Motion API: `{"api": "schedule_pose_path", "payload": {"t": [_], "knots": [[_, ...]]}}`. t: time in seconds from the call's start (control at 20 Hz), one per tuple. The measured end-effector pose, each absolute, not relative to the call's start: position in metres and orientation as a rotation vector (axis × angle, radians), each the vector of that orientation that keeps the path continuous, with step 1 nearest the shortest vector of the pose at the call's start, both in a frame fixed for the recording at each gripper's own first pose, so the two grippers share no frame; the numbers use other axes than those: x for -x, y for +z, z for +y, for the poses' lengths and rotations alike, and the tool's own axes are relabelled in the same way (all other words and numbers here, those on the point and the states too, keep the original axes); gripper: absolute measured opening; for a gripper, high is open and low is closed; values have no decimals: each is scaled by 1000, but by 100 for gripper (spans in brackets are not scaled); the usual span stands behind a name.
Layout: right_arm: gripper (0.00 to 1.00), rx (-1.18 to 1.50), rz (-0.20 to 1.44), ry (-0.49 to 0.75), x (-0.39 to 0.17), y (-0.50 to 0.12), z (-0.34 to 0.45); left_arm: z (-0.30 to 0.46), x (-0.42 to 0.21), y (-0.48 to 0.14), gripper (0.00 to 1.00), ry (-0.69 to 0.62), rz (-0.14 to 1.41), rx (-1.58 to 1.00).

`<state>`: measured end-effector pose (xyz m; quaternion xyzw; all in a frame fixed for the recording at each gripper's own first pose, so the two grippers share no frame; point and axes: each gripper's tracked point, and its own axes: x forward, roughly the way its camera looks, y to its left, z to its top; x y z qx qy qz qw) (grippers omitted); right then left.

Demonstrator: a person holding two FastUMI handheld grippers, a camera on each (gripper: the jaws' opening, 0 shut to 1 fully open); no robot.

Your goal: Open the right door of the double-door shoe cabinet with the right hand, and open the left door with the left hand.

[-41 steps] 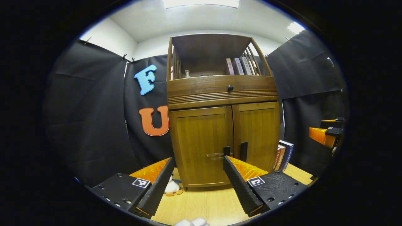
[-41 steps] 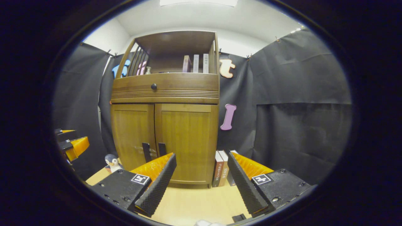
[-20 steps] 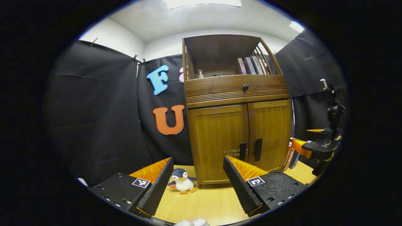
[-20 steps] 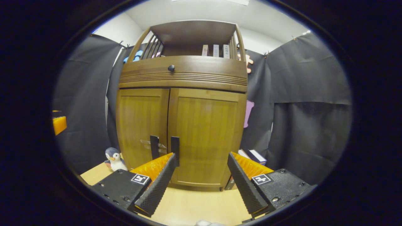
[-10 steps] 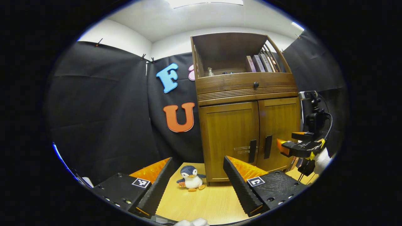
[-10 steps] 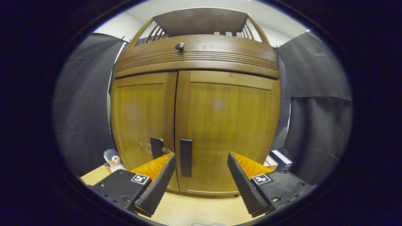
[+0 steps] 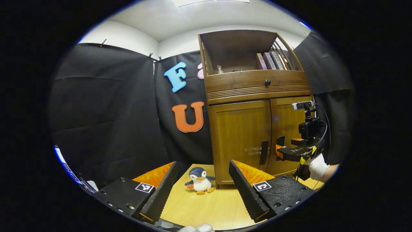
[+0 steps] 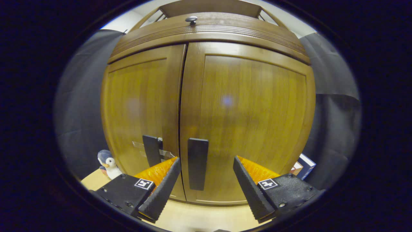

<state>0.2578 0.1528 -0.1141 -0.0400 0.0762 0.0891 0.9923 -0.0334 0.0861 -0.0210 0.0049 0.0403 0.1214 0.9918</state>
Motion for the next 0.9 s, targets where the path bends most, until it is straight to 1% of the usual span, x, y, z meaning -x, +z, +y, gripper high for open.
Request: {"api": "schedule_pose_path", "payload": {"t": [0.1, 0.15, 0.2, 0.25, 0.3, 0.35, 0.4, 0.45, 0.55, 0.6, 0.65, 0.7, 0.9], "knots": [[99, 76, 183, 184, -264, -123, 157, 87, 33, -22, 96, 249, 86, -13], [94, 71, 193, 192, -268, -126, 162, 88, 33, -21, 96, 252, 87, -16], [93, 69, 203, 195, -269, -129, 165, 88, 30, -23, 96, 252, 91, -18], [86, 69, 208, 201, -270, -132, 167, 87, 29, -24, 96, 252, 96, -17], [81, 66, 207, 210, -271, -132, 171, 89, 31, -25, 100, 254, 98, -15], [77, 62, 205, 214, -272, -131, 175, 90, 31, -25, 96, 256, 99, -12], [71, 56, 211, 213, -272, -133, 177, 91, 30, -26, 96, 258, 99, -11], [64, 45, 213, 219, -271, -133, 180, 91, 29, -27, 96, 259, 105, -9], [54, 20, 224, 194, -278, -134, 177, 93, 29, -30, 96, 260, 110, -7], [51, 5, 233, 182, -281, -138, 174, 93, 30, -30, 96, 260, 112, -8], [41, -15, 234, 191, -279, -136, 175, 94, 29, -31, 96, 257, 113, -2], [38, -17, 237, 199, -279, -136, 175, 94, 33, -32, 96, 256, 111, 5], [34, -4, 248, 214, -277, -137, 173, 95, 33, -30, 96, 246, 98, 27]]}}
